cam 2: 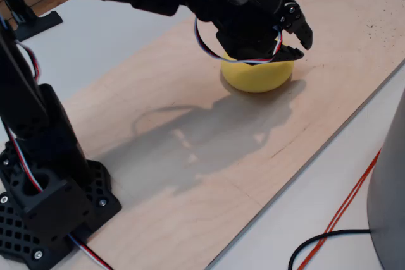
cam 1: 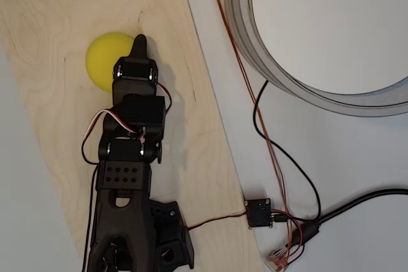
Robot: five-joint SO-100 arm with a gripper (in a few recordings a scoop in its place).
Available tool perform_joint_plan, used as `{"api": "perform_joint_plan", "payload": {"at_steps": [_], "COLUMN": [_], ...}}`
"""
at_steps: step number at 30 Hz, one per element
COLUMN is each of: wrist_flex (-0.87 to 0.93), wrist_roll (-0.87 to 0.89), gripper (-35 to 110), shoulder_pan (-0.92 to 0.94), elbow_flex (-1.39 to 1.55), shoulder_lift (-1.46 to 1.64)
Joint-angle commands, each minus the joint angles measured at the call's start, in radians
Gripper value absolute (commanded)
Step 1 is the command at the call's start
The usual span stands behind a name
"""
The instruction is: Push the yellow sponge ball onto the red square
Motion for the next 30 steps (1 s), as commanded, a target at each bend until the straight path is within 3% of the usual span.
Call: {"api": "perform_joint_plan", "payload": {"at_steps": [1,30], "wrist_flex": [-0.005,-0.008], "wrist_roll": [0.020,0.097], "gripper": [0,0], "shoulder_pan": [0.023,-0.009], "elbow_flex": [0.015,0.048], "shoulder_lift": [0.055,-0.021]}}
